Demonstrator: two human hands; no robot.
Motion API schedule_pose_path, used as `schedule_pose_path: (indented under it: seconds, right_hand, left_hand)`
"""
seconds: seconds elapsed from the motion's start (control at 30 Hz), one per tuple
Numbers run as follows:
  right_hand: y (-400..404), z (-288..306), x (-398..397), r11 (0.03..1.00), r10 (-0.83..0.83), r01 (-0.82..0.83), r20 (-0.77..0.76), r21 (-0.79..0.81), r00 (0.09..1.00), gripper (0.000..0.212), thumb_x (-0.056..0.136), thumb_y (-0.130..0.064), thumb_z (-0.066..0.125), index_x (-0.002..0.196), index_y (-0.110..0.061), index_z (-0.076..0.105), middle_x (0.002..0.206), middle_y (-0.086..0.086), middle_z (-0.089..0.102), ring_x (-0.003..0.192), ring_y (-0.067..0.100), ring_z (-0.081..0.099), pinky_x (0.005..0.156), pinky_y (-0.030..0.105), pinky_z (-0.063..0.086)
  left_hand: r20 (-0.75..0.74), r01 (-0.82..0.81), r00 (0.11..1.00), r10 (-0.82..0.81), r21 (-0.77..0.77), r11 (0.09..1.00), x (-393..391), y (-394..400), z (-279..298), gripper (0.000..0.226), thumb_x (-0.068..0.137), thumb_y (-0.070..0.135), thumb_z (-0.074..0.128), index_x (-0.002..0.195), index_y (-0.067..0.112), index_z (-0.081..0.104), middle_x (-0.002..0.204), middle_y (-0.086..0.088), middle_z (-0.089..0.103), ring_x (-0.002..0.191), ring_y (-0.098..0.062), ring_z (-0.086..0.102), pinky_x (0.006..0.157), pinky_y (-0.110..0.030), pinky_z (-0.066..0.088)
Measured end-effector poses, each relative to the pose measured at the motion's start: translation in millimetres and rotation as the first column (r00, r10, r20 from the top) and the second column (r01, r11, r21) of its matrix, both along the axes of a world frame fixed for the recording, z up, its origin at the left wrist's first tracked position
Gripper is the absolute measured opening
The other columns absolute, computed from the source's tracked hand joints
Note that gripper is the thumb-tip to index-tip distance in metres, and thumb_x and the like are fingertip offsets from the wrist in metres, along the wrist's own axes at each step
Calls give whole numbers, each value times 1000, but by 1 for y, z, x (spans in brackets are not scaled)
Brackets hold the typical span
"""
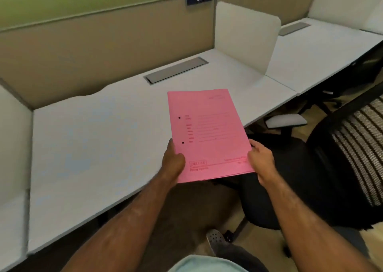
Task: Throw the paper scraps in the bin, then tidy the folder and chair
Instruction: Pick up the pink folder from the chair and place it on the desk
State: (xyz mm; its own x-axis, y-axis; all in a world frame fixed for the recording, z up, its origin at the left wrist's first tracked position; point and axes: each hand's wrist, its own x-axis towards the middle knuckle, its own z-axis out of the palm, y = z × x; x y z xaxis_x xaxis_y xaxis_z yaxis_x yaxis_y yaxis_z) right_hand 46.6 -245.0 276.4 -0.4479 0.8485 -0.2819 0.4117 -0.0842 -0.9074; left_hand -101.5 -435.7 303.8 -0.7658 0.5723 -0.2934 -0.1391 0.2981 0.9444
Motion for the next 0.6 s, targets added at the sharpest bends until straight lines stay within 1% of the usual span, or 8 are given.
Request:
schedule_pose_path:
  seconds: [0.13, 0.2, 0.23, 0.3, 0.37, 0.4, 0.53, 0.6]
  right_hand:
    - [-28, 8, -50, 974, 226, -226, 21, 30, 974, 39, 99, -5, 46, 134, -20, 56, 105, -3, 67, 88, 9, 63, 66, 23, 50]
    - [-42, 10, -73, 948, 312, -314, 48, 47, 949, 43, 98, -3, 44, 137, -18, 52, 114, -1, 65, 92, 10, 63, 64, 19, 48]
    - [-49, 10, -85, 936, 344, -347, 59, 56, 937, 46, 97, -3, 44, 140, -18, 49, 122, 1, 64, 97, 13, 63, 67, 20, 50]
    - [-60, 13, -107, 912, 397, -402, 76, 80, 915, 53, 93, -3, 43, 144, -17, 44, 133, 4, 60, 110, 21, 61, 84, 32, 56]
    - [-69, 17, -128, 896, 429, -436, 85, 85, 899, 57, 92, -1, 43, 147, -16, 40, 137, 2, 56, 118, 24, 57, 100, 42, 51]
    - [-73, 18, -138, 886, 450, -457, 83, 83, 889, 57, 92, 0, 44, 147, -15, 40, 136, 3, 55, 118, 23, 57, 101, 42, 49]
    - [-74, 23, -180, 843, 526, -528, 47, 105, 849, 52, 91, 2, 41, 141, -13, 46, 127, 2, 60, 108, 22, 59, 90, 33, 50]
    - [-68, 25, -207, 840, 534, -533, 13, 98, 845, 55, 90, 4, 41, 142, -12, 45, 125, 0, 59, 109, 22, 59, 89, 32, 50]
  left_hand:
    - [-6, -122, 992, 122, 1, 993, -28, -46, 6, 27, 94, 24, 51, 118, 36, 47, 107, 1, 69, 86, -19, 73, 73, -47, 61]
    - [-24, -189, 982, 189, -12, 982, -41, -63, 9, 24, 94, 26, 50, 115, 38, 49, 106, 3, 70, 86, -19, 72, 73, -47, 61]
    - [-36, -222, 975, 221, -12, 975, -46, -70, 11, 22, 95, 26, 49, 113, 39, 50, 105, 3, 69, 87, -19, 71, 71, -43, 61]
    - [-62, -272, 960, 272, -3, 962, -56, -83, 15, 22, 97, 20, 47, 107, 40, 49, 105, 4, 67, 88, -18, 67, 66, -35, 56]
    - [-78, -303, 950, 303, 11, 953, -68, -95, 18, 25, 97, 16, 47, 107, 38, 49, 106, 4, 66, 90, -18, 65, 65, -33, 54]
    - [-80, -315, 946, 315, 15, 949, -75, -100, 19, 26, 96, 15, 47, 110, 37, 49, 107, 3, 65, 91, -19, 65, 65, -33, 55]
    - [-69, -344, 937, 343, -6, 939, -111, -109, 17, 34, 92, 6, 50, 117, 29, 47, 108, 2, 64, 95, -19, 64, 63, -32, 55]
    - [-74, -346, 936, 343, -26, 938, -135, -107, 16, 45, 84, 0, 48, 120, 27, 47, 112, 1, 64, 102, -22, 63, 71, -38, 58]
